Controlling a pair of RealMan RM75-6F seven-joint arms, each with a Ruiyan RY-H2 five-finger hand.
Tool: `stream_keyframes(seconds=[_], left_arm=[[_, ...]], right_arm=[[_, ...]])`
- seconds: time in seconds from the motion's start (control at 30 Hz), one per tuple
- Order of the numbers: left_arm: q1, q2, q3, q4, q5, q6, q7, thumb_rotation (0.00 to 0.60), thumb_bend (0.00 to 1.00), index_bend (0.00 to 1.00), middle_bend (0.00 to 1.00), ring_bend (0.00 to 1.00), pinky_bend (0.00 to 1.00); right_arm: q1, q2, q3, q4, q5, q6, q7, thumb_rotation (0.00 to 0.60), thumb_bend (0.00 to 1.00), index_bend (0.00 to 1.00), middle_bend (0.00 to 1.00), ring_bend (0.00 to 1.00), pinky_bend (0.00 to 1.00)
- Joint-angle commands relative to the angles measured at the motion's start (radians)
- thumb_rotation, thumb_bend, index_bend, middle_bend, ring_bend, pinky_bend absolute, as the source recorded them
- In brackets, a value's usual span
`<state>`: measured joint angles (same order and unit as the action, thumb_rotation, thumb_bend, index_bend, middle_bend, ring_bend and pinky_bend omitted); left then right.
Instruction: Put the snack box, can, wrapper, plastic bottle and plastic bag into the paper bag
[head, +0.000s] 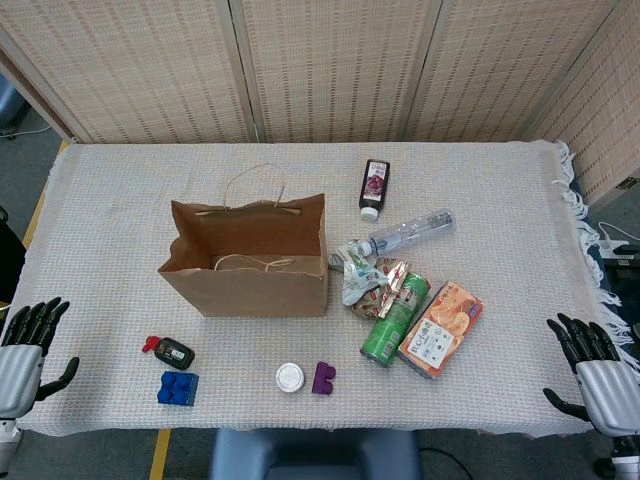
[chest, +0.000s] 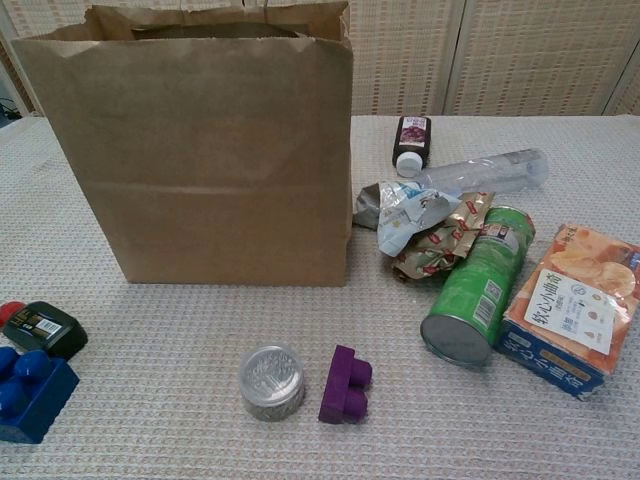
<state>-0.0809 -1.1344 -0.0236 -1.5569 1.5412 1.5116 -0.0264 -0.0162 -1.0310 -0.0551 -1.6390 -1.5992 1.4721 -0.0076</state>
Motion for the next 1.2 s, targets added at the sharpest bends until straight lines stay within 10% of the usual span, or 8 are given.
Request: stream_keyframes(seconds=[0.03,0.7,1.2], left_arm=[[0.001,0.000,0.001,0.000,0.001,0.001,0.000,0.600,0.37,0.04,0.00,0.00,0.00],[0.002,-0.002,0.000,-0.001,-0.002,0.002,0.007,0.600,0.37,0.04,0.00,0.00,0.00],[-0.002,0.000,-0.004,-0.008,-0.010,-0.007,0.010,0.600,0.37,0.04,0.00,0.00,0.00]], right_arm=[[0.002,0.002,-0.002,0.000,0.001,-0.003,-0.005,0.600,0.09,0.00,0.00,0.00,0.00],[0.137,0.054,-0.039,0.050,-0.159,-0.161,-0.140,0.600,0.05,0.00,0.00,0.00,0.00],[0.332,-0.003,0.028,0.033,-0.056,-0.467,-0.391,0.600,0.05,0.00,0.00,0.00,0.00]])
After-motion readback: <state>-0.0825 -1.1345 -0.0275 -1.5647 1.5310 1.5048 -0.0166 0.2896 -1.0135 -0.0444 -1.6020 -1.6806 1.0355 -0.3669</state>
